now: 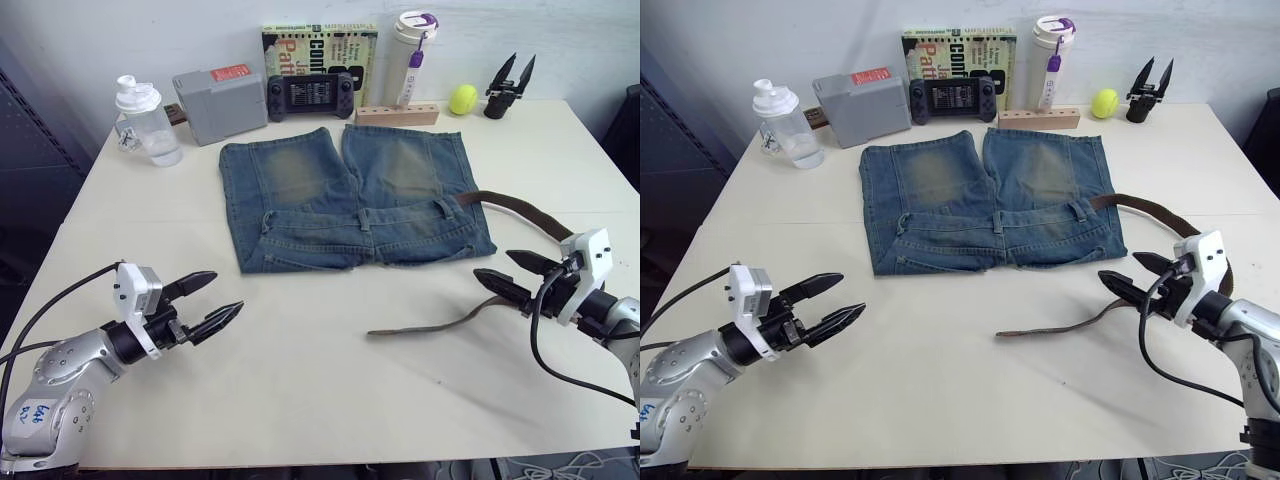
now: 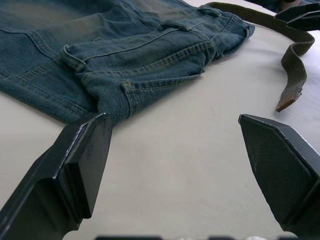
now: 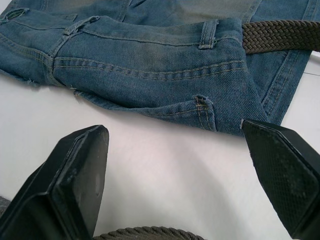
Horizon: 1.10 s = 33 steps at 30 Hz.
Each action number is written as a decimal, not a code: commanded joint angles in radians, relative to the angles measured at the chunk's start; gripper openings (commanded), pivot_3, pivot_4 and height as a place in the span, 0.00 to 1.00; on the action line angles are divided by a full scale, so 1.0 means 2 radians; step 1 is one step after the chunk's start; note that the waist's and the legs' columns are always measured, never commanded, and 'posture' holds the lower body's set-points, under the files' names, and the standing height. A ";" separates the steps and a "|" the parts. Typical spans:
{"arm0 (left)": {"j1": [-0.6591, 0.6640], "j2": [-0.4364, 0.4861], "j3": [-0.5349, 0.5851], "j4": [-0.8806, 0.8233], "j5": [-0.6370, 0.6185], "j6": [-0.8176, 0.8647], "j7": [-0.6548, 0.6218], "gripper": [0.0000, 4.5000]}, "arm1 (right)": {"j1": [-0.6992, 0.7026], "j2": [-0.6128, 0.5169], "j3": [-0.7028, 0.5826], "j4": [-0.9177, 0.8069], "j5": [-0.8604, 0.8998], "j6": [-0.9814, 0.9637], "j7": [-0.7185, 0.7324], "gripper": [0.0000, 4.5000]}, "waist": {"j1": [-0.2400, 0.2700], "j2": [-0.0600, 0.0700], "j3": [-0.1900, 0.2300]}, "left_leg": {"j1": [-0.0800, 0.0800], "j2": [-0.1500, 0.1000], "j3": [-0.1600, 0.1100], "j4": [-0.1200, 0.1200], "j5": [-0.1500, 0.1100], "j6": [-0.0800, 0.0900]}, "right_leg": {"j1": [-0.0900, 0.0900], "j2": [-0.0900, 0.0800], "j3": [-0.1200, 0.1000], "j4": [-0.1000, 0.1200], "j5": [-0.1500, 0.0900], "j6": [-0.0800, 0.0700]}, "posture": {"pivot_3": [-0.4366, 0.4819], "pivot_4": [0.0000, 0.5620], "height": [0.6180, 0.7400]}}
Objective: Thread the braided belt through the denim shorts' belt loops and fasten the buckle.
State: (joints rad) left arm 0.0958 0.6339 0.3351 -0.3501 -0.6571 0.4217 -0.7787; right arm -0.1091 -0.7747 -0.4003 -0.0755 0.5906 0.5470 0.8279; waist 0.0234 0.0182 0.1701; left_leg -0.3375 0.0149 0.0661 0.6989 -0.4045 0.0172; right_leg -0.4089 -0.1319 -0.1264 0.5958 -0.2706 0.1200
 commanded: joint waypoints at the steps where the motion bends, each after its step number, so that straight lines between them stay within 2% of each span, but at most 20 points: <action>1: -0.002 0.000 0.006 -0.007 -0.003 -0.009 -0.007 0.98 | -0.002 0.001 -0.008 -0.008 0.002 -0.008 0.000 1.00 | 0.000 0.000 0.000 | 0.000 0.000 0.000 0.000 0.000 0.000 | 0.000 0.000 0.000 0.000 0.000 0.000 | 0.48 0.27 0.88; 9: -0.003 -0.004 0.011 0.000 -0.005 -0.019 -0.016 0.98 | -0.003 -0.003 -0.005 -0.005 0.002 -0.007 0.008 1.00 | 0.000 0.000 0.000 | 0.000 0.000 0.000 0.000 0.000 0.000 | 0.000 0.000 0.000 0.000 0.000 0.000 | 0.48 0.27 0.88; 15: 0.009 0.013 -0.005 -0.010 0.000 -0.030 -0.060 0.98 | -0.005 -0.020 0.003 -0.024 0.018 0.005 0.051 1.00 | 0.000 0.000 0.000 | 0.000 0.000 0.000 0.000 0.000 0.000 | 0.000 0.000 0.000 0.000 0.000 0.000 | 0.48 0.27 0.88; 18: 0.005 0.031 -0.031 -0.023 0.009 -0.026 -0.083 0.98 | -0.004 -0.054 0.032 -0.052 0.033 0.027 0.112 1.00 | 0.000 0.000 0.000 | 0.000 0.000 0.000 0.000 0.000 0.000 | 0.000 0.000 0.000 0.000 0.000 0.000 | 0.48 0.27 0.88; 22: -0.010 0.046 -0.049 -0.047 -0.012 -0.002 -0.098 0.98 | -0.015 -0.115 0.090 -0.082 0.034 0.045 0.195 1.00 | 0.000 0.000 0.000 | 0.000 0.000 0.000 0.000 0.000 0.000 | 0.000 0.000 0.000 0.000 0.000 0.000 | 0.48 0.27 0.88; 28: -0.026 0.045 -0.075 -0.076 -0.024 0.020 -0.099 0.98 | -0.067 -0.136 0.171 -0.056 -0.039 0.003 0.221 1.00 | -0.001 0.000 0.001 | 0.000 0.000 0.000 0.000 0.000 0.000 | 0.000 0.000 0.000 0.000 0.000 0.000 | 0.48 0.27 0.88; 33: -0.032 0.040 -0.092 -0.090 -0.020 0.029 -0.087 0.98 | -0.074 -0.134 0.219 -0.015 -0.097 -0.045 0.236 1.00 | 0.000 -0.001 0.001 | 0.000 0.000 -0.001 0.000 0.000 0.000 | 0.000 0.000 0.000 -0.001 0.000 0.000 | 0.48 0.27 0.88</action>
State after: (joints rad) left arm 0.0406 0.7163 0.1545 -0.5004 -0.6826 0.4791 -0.9584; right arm -0.2558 -1.0306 0.0279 -0.1128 0.4241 0.4954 1.2791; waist 0.0243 0.0166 0.1718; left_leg -0.3379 0.0147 0.0650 0.6998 -0.4045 0.0172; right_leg -0.4083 -0.1321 -0.1273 0.5949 -0.2705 0.1201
